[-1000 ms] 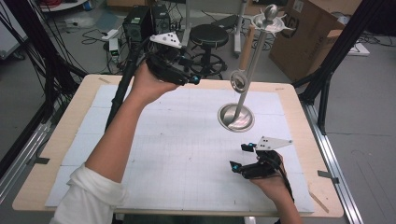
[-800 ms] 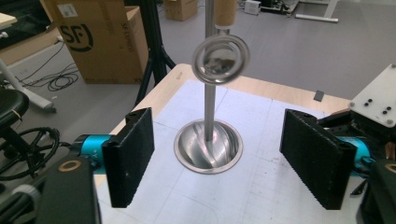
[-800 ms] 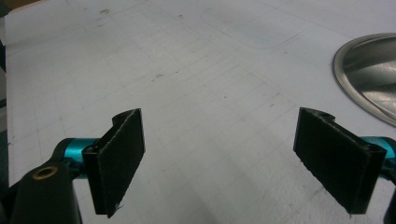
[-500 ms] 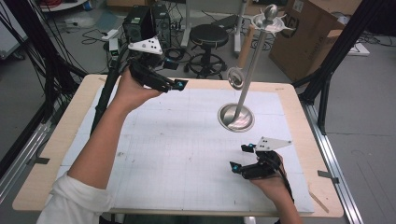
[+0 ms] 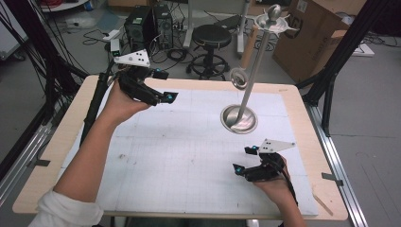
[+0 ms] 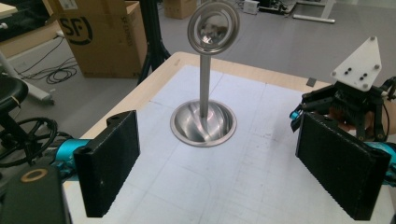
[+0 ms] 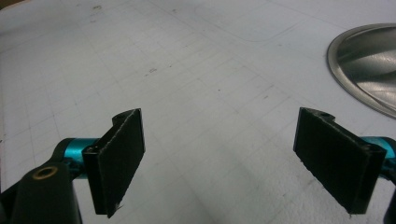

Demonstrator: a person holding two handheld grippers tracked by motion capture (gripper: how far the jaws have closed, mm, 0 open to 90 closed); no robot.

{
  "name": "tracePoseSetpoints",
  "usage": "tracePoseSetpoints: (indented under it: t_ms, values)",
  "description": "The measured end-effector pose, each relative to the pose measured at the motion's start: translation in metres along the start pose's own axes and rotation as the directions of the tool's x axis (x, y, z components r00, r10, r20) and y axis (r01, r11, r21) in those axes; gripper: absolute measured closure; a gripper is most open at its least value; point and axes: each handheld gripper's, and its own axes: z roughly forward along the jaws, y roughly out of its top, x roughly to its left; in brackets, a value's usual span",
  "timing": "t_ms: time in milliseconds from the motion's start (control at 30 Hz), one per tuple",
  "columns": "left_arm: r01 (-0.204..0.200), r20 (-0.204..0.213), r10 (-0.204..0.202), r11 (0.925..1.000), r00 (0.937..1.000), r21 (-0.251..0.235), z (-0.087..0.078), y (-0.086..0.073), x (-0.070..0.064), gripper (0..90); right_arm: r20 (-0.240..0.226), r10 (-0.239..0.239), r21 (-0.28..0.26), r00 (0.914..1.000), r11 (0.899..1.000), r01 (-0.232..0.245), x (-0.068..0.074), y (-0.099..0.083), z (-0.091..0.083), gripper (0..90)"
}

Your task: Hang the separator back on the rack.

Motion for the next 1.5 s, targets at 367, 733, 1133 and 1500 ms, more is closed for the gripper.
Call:
tracePoseSetpoints:
  t_ms: [367, 733, 1133, 1500]
  values:
    - [0.061, -0.005, -0.061, 0.998, 0.9981, 0.018, -0.01, -0.036, 0.005, 9.8, 0.007, 0.012, 0.002, 0.9999, 1.0, -0.012, -0.001, -0.002, -0.001, 15.3]
    - [0.068, -0.005, -0.067, 0.9975, 0.9977, 0.019, -0.016, -0.065, -0.009, 6.6, 0.007, 0.012, 0.004, 0.9999, 1.0, -0.012, -0.001, -0.002, -0.001, 15.3]
    - [0.11, -0.008, -0.11, 0.9937, 0.9939, 0.019, -0.023, -0.104, -0.021, 2.3, 0.008, 0.012, 0.005, 0.9999, 1.0, -0.012, -0.001, -0.003, -0.001, 15.4]
    - [0.126, -0.052, -0.124, 0.9913, 0.9909, 0.037, -0.028, -0.139, -0.034, 2.2, 0.014, 0.016, 0.007, 0.9998, 1.0, -0.016, -0.001, -0.003, -0.002, 15.3]
